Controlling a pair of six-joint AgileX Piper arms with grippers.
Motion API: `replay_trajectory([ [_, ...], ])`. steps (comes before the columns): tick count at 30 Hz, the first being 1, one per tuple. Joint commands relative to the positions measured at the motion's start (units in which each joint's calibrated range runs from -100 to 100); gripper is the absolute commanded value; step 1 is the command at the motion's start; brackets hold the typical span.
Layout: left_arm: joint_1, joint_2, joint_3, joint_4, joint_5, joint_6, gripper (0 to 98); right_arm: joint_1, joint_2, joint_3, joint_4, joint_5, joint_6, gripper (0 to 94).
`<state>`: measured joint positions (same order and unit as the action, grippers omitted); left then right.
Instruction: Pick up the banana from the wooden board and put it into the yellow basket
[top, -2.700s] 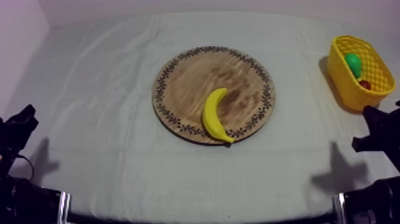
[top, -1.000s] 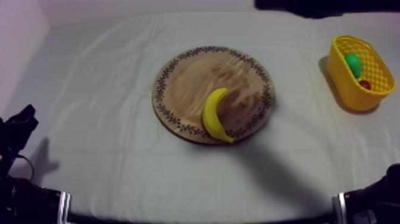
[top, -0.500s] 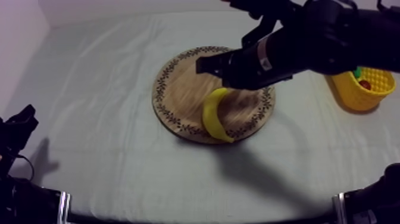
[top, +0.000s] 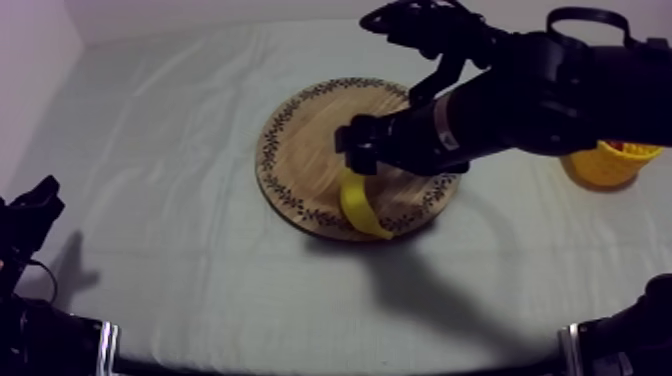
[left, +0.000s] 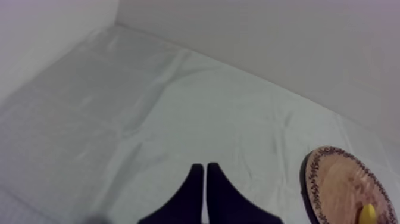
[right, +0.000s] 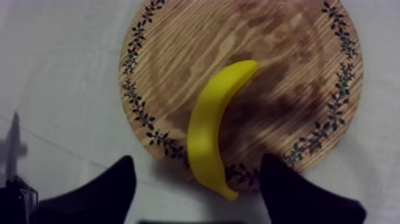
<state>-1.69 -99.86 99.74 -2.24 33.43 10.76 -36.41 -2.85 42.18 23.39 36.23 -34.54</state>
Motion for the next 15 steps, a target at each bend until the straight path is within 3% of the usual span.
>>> replay_trajectory([
  [1, -0.01, 0.03, 0.04, 0.02, 0.04, 0.01, 0.1, 0.02, -0.19, 0.31, 0.3, 0.15, -0.03, 87.1],
  [9, -0.01, 0.03, 0.04, 0.02, 0.04, 0.01, 0.1, 0.02, 1.32, -0.16, 0.77, 0.37, -0.27, 90.7],
  [15, -0.01, 0.03, 0.04, 0.02, 0.04, 0.01, 0.1, 0.59, 7.35, -4.48, -0.69, 1.51, 1.15, 89.9],
])
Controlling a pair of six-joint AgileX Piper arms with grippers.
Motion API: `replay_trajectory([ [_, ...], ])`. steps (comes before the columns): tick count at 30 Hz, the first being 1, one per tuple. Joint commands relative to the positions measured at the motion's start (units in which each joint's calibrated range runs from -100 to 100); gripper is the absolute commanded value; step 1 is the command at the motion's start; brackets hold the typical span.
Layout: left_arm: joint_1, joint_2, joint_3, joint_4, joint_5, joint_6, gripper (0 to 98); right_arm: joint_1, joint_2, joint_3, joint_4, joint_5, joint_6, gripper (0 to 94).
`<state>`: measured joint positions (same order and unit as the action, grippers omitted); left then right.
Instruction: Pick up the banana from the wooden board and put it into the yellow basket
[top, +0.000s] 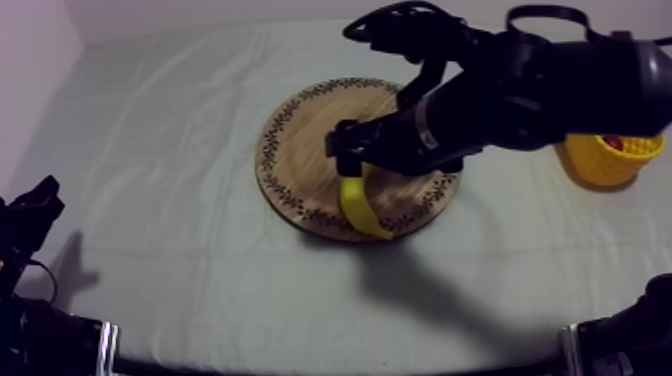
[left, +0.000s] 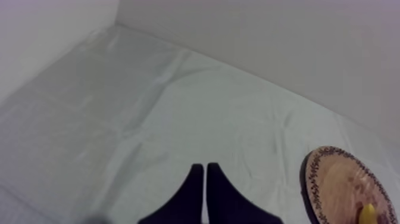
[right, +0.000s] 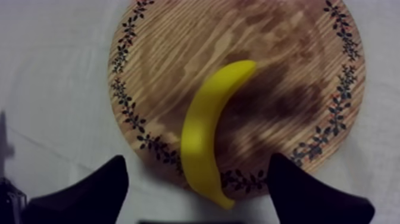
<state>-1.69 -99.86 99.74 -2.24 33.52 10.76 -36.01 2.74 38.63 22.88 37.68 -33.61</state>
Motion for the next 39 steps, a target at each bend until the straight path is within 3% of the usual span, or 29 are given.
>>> replay_trajectory([
  [1, -0.01, 0.03, 0.04, 0.02, -0.05, 0.01, 0.1, 0.37, 3.1, -1.69, -0.38, 0.11, 0.39, 89.8],
  [13, -0.01, 0.03, 0.04, 0.02, -0.05, 0.01, 0.1, 1.3, 19.66, -15.67, -4.37, 8.35, 4.12, 88.8],
  [24, -0.01, 0.03, 0.04, 0.02, -0.05, 0.01, 0.1, 2.46, 29.56, -26.17, -8.87, 17.21, 10.61, 77.9],
  [28, -0.01, 0.03, 0.04, 0.02, -0.05, 0.01, 0.1, 3.13, 31.93, -29.13, -11.26, 18.35, 13.94, 67.8],
  [36, -0.01, 0.03, 0.04, 0.02, -0.05, 0.01, 0.1, 4.61, 34.42, -32.21, -15.7, 18.77, 19.9, 33.5],
  [39, -0.01, 0.03, 0.04, 0.02, -0.05, 0.01, 0.1, 5.14, 34.08, -31.94, -16.87, 18.16, 21.21, 25.7],
])
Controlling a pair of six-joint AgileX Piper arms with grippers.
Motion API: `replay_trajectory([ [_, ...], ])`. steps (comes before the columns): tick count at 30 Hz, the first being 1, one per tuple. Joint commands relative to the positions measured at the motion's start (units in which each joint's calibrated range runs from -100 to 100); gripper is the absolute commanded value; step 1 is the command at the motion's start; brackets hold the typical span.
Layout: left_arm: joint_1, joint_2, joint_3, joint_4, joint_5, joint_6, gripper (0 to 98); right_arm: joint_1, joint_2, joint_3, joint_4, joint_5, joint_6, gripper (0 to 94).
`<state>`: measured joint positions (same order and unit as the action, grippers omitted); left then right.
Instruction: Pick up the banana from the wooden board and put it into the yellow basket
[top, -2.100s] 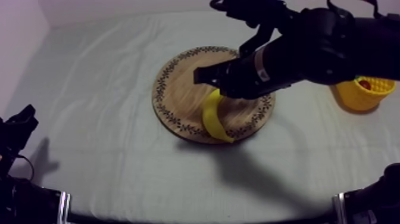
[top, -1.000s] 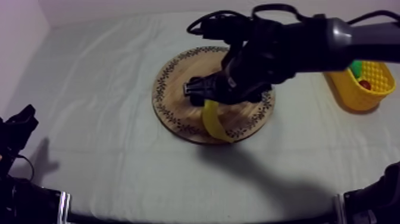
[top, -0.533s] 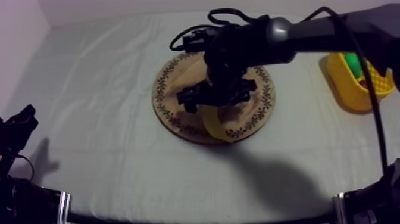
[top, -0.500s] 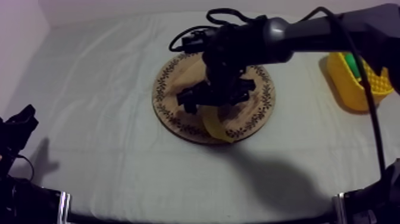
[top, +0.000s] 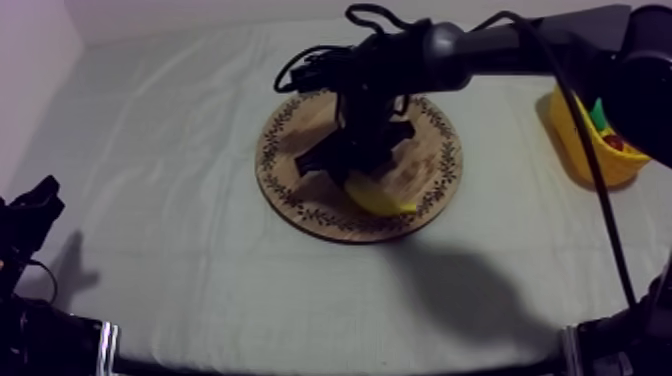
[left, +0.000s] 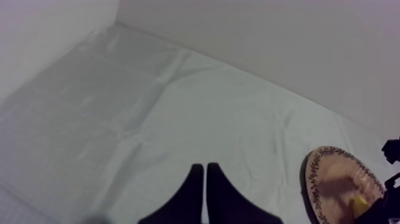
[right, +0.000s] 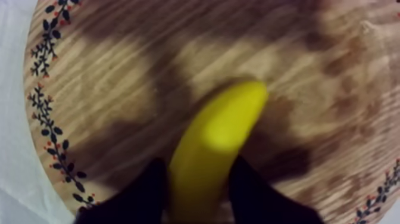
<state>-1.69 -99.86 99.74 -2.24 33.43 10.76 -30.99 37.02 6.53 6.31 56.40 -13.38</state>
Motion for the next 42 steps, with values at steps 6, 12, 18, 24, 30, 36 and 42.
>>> replay_trajectory([
  [6, -0.01, 0.03, 0.04, 0.02, 0.04, -0.01, 0.1, 0.37, -3.14, 2.18, -0.71, -0.79, 2.29, 20.8],
  [12, -0.01, 0.03, 0.04, 0.02, 0.04, 0.01, 0.1, 3.25, -13.65, 4.14, 0.0, 2.09, 5.19, 20.3],
  [18, -0.01, 0.03, 0.04, 0.02, 0.04, 0.01, 0.1, 10.32, -23.66, 4.31, 1.26, 5.17, 9.53, 20.9],
  [24, -0.01, 0.03, 0.04, 0.02, 0.04, 0.01, 0.1, 19.45, -27.61, 2.38, 1.76, 6.12, 14.53, 21.1],
  [30, -0.01, 0.03, 0.04, 0.02, 0.04, 0.01, 0.1, 28.34, -29.12, 2.74, 2.73, 3.37, 19.58, 21.3],
  [36, -0.01, 0.03, 0.04, 0.02, 0.04, 0.01, 0.1, 35.33, -28.53, 6.13, 4.72, -2.52, 21.6, 22.3],
  [42, -0.01, 0.03, 0.04, 0.02, 0.04, 0.01, 0.1, 41.48, -25.5, 7.57, 3.75, -6.43, 24.99, 22.3],
])
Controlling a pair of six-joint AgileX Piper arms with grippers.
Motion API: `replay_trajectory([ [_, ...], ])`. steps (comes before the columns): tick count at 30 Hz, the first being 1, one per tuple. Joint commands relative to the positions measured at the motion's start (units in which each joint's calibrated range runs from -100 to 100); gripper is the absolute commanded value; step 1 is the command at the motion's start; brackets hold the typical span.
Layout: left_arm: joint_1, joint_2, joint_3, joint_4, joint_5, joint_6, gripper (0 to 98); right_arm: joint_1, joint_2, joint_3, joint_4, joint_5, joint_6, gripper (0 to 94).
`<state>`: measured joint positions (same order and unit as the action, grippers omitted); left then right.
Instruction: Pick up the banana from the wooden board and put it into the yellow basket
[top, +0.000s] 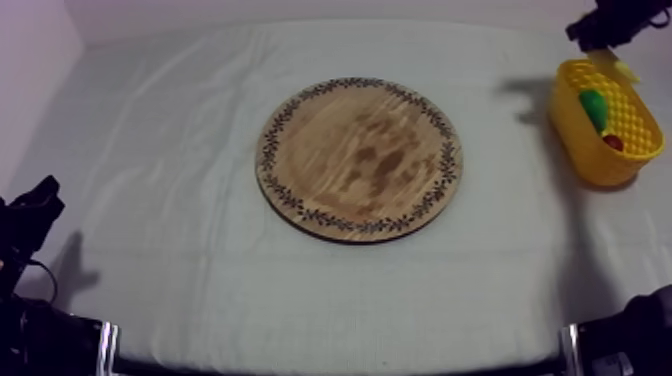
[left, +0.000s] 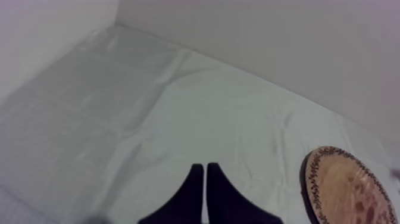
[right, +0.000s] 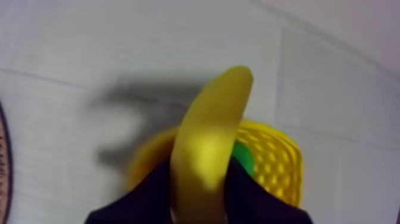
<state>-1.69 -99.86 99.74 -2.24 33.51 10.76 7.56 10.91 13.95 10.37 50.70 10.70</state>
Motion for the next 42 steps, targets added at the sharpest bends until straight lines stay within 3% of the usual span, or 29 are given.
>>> replay_trajectory([
  [1, -0.01, 0.03, 0.04, 0.02, -0.04, 0.01, 0.1, 3.64, 1.26, 0.47, -0.43, -1.25, 1.33, 22.3],
  [12, -0.01, 0.03, 0.04, 0.02, -0.04, 0.01, 0.1, 7.61, 1.95, 11.14, -1.78, -7.37, 4.96, 22.2],
  [19, -0.01, 0.03, 0.04, 0.02, -0.04, 0.01, 0.1, 7.03, 0.87, 16.89, -0.75, -11.03, 4.03, 23.2],
  [28, -0.01, 0.03, 0.04, 0.02, -0.04, 0.01, 0.1, 5.87, -0.67, 18.01, 2.67, -12.19, -0.65, 53.1],
  [30, -0.01, 0.03, 0.04, 0.02, -0.04, 0.01, 0.1, 6.13, -1.5, 18.0, 1.95, -12.4, -0.39, 49.7],
  [35, -0.01, 0.03, 0.04, 0.02, -0.04, 0.01, 0.1, 7.19, -6.51, 18.51, -1.65, -12.42, 1.42, 12.9],
  [38, -0.01, 0.03, 0.04, 0.02, -0.04, 0.01, 0.1, 7.78, -12.21, 21.34, -4.53, -12.65, 3.05, 4.9],
  [42, -0.01, 0.03, 0.04, 0.02, -0.04, 0.01, 0.1, 8.66, -22.3, 28.55, -8.31, -14.55, 4.84, 1.7],
])
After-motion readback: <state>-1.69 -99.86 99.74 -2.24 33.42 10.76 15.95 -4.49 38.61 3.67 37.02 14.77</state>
